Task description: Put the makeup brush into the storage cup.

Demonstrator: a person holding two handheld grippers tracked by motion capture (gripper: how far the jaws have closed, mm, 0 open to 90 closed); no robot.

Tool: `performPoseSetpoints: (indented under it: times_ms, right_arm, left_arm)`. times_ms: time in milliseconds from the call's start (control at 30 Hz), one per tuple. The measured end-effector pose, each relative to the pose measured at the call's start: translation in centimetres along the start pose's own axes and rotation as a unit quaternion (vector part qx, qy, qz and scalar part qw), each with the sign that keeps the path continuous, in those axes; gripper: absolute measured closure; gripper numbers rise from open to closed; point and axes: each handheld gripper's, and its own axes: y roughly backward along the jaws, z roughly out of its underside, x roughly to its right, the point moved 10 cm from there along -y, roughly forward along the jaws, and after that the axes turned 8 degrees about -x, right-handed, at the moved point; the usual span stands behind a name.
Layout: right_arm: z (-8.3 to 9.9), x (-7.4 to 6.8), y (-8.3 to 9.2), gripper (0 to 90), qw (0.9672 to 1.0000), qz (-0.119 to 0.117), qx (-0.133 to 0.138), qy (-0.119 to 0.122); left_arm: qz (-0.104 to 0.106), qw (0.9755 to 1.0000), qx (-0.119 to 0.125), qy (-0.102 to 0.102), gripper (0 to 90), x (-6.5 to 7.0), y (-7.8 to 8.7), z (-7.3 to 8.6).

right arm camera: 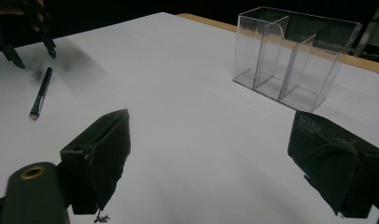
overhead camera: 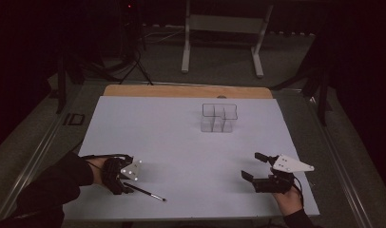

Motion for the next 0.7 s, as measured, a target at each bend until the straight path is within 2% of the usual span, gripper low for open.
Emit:
performPoseSetpoints:
  times_ms: [100, 367, 600, 700]
  right_arm:
    - [0.0, 0.0, 0.0, 13.1, 1.0, 0.0, 0.0, 0.0]
    - [0.0, 0.0, 0.1, 13.1, 1.0, 0.0, 0.001, 0.001]
    - [0.0, -0.1, 0.1, 13.2, 1.0, -0.001, 0.001, 0.0]
    - [-0.1, -0.1, 0.1, 13.2, 1.0, -0.002, 0.002, -0.001]
  left_arm:
    - [-0.001, 0.9999, -0.006, -0.01, 53.4, 0.1, -0.1, -0.2]
    - [-0.002, 0.9981, -0.049, -0.036, 61.0, 0.2, -1.1, 0.2]
    - [-0.001, 0.9971, -0.061, -0.046, 66.4, 0.1, -1.6, -0.1]
    - [-0.001, 0.9956, -0.077, -0.053, 67.5, 0.1, -1.9, -0.1]
